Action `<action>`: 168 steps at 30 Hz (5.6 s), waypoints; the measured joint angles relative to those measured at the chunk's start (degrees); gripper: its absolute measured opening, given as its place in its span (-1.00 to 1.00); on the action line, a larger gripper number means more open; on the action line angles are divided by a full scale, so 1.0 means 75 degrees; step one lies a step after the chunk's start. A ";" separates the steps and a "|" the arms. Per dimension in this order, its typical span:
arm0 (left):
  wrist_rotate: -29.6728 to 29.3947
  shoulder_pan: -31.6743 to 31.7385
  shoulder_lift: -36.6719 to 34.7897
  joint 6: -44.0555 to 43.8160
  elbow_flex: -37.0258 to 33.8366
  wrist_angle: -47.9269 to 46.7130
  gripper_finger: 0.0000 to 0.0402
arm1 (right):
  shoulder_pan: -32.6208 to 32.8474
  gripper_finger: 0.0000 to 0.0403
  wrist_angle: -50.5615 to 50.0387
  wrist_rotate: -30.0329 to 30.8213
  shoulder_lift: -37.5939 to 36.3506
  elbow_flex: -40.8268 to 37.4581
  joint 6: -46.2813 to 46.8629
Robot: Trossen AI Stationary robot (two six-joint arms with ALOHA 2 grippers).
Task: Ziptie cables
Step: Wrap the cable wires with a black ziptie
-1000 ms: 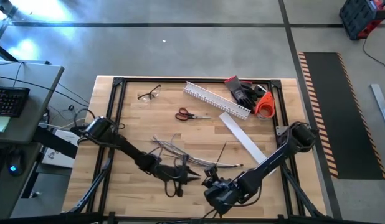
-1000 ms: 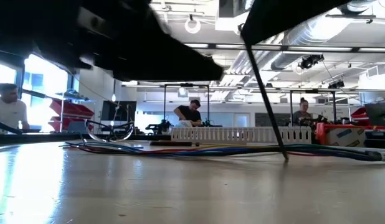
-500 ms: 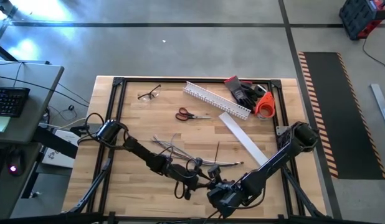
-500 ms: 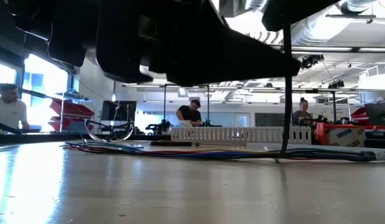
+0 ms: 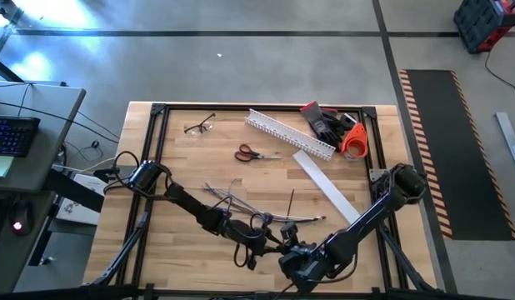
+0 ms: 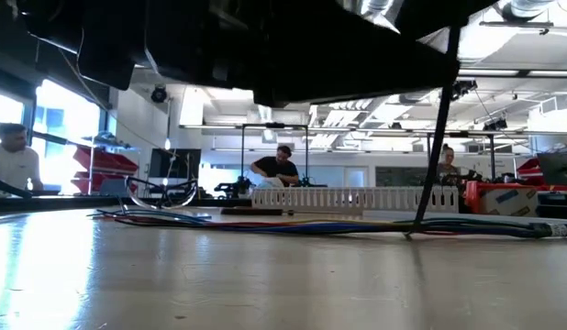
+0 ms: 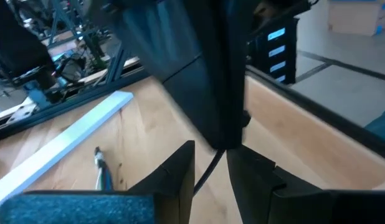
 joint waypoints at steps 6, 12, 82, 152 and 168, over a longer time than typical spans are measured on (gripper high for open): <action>0.0152 0.0000 0.0000 -0.0224 0.0038 -0.0006 -0.62 | 0.0000 -1.00 -0.0017 0.0049 0.0002 0.0003 0.0065; 0.0021 0.0000 0.0000 -0.0336 0.0038 -0.0006 -0.66 | 0.0001 -1.00 -0.0017 0.0513 0.0003 0.0003 0.0253; -0.0564 -0.0032 0.0000 -0.0589 0.0038 0.0632 -1.00 | 0.1150 -0.98 -0.1233 0.2571 0.0807 0.0000 0.5819; -0.0306 -0.0114 0.0504 -0.1587 0.0032 0.1452 -0.68 | 0.0561 -1.00 0.3160 0.1793 0.0070 -0.2323 0.4788; -0.1009 -0.0315 0.0507 -0.1297 0.0032 0.1705 -1.00 | 0.0561 -1.00 0.3192 0.1694 0.0070 -0.2320 0.4799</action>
